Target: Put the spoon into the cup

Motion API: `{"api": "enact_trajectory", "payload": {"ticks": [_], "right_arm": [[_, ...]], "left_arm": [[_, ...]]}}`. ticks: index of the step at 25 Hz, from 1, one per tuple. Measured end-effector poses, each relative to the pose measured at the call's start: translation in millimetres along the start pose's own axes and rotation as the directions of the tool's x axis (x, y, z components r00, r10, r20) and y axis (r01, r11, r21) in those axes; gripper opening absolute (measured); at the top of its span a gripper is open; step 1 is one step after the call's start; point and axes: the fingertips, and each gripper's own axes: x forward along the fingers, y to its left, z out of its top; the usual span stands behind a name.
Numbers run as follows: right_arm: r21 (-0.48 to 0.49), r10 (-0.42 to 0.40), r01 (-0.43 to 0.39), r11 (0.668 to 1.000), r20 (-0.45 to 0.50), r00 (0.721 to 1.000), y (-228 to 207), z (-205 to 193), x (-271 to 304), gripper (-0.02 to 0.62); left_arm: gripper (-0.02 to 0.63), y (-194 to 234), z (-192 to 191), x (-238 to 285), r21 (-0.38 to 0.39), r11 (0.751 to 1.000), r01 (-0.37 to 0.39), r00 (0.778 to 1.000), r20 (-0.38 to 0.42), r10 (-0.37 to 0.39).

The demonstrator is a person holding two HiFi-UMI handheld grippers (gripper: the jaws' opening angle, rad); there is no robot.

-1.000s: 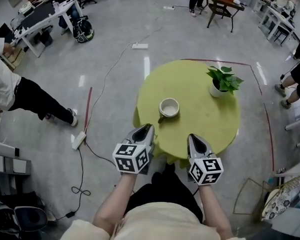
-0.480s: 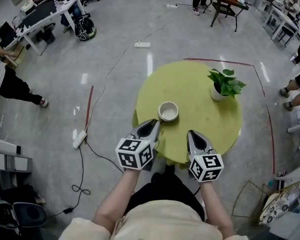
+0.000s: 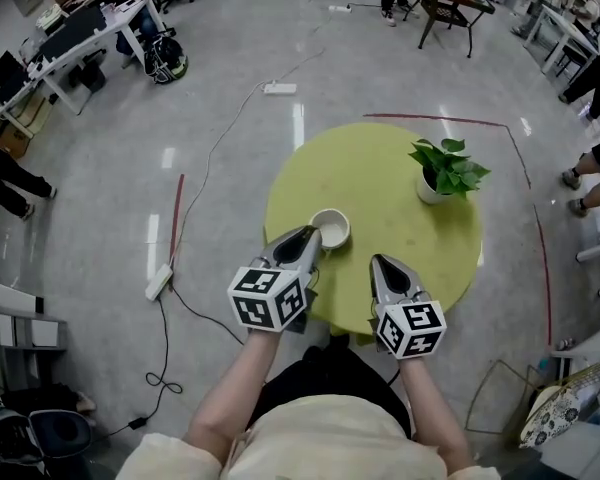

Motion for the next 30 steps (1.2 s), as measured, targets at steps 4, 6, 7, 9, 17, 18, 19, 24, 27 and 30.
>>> {"api": "enact_trajectory", "payload": {"ticks": [4,6,7,9,17,18,19,24,27,30], "right_arm": [[0.002,0.008,-0.008,1.0,0.0,1.0,-4,4,7,0.002],[0.004,0.01,-0.01,1.0,-0.001,1.0,-7,6,10,0.002],[0.006,0.011,-0.011,1.0,-0.002,1.0,-9,7,11,0.002],[0.007,0.011,-0.011,1.0,-0.006,1.0,-11,8,12,0.002],[0.019,0.017,-0.017,1.0,-0.042,0.999,-23,-1,25,0.002],[0.02,0.02,-0.019,1.0,-0.047,0.999,-23,-1,26,0.002],[0.021,0.022,-0.021,1.0,-0.052,0.998,-24,-2,28,0.002],[0.028,0.031,-0.029,0.999,-0.073,0.997,-27,-3,36,0.002],[0.031,0.033,-0.03,0.999,-0.081,0.996,-29,-5,40,0.002],[0.033,0.036,-0.033,0.999,-0.089,0.995,-29,-7,43,0.002]], "left_arm": [[0.048,0,10,10,0.004,1.0,-0.002,1.0,0.011,0.002],[0.048,1,13,16,0.006,1.0,-0.005,1.0,0.013,0.005],[0.048,2,14,19,0.006,1.0,-0.008,1.0,0.011,0.008],[0.048,4,14,24,0.006,1.0,-0.015,1.0,0.007,0.015],[0.048,16,9,47,-0.019,0.999,-0.031,0.999,-0.007,0.031],[0.048,17,7,50,-0.023,0.999,-0.033,0.999,-0.013,0.033],[0.048,17,5,53,-0.027,0.999,-0.035,0.999,-0.019,0.035],[0.048,23,-3,63,-0.047,0.998,-0.043,0.998,-0.04,0.041],[0.048,25,-10,68,-0.063,0.997,-0.045,0.998,-0.047,0.042],[0.048,29,-15,71,-0.073,0.996,-0.054,0.997,-0.054,0.05]]}}
